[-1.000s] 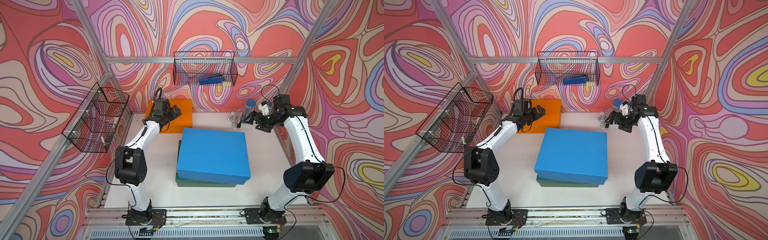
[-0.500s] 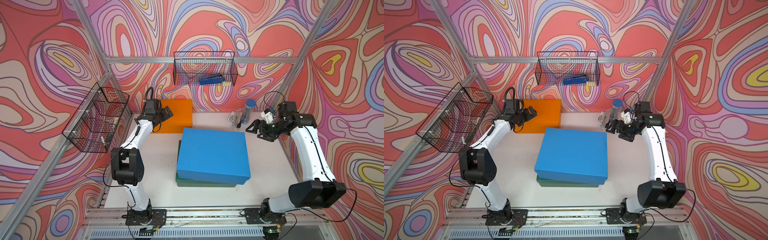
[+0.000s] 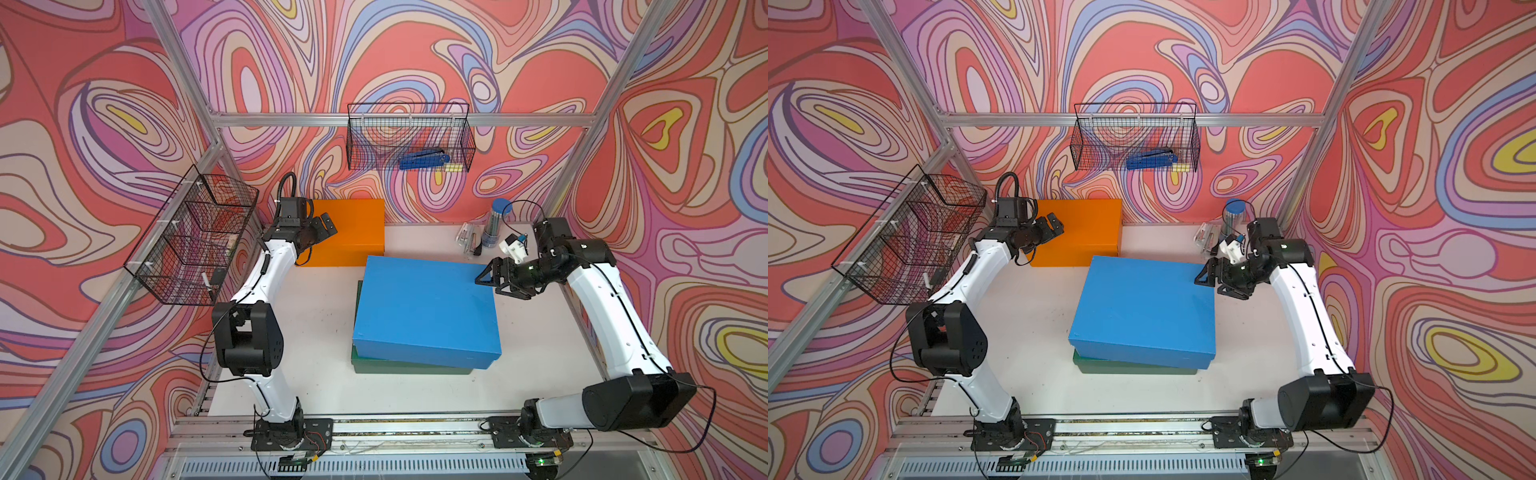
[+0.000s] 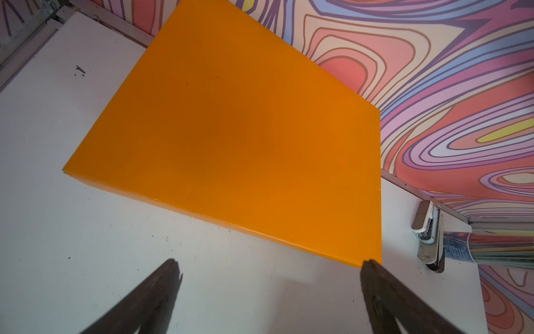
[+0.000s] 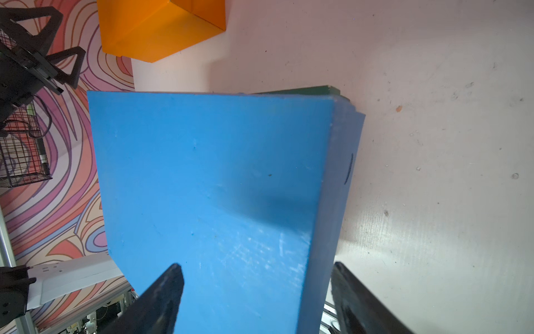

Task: Stack the shoeboxes
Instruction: Adjust the shoebox.

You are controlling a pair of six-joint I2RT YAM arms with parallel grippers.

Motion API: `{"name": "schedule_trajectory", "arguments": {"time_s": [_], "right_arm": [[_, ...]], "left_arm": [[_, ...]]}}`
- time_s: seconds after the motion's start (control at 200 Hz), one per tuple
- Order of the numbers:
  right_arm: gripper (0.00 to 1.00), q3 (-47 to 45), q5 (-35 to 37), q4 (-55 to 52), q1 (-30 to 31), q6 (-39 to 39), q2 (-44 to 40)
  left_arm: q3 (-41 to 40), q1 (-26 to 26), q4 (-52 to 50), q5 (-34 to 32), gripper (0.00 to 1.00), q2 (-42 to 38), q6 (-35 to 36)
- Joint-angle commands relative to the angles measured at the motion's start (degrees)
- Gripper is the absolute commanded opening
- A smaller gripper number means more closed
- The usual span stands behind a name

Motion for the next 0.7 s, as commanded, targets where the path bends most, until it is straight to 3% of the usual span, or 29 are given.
{"name": "schedule_trajectory", "arguments": {"time_s": [0.0,0.696], "right_arm": [[0.81,-0.9,-0.1,2.5,2.0,1.3,0.8],[0.79,0.0,-1.0,8.6,3.7,3.6,5.2]], "left_arm": [[-0.7,0.4,-2.4,0.1,1.0,-2.3,1.7],[-0.8,1.4,-4.0,-1.0,1.0,-2.8,2.8]]}}
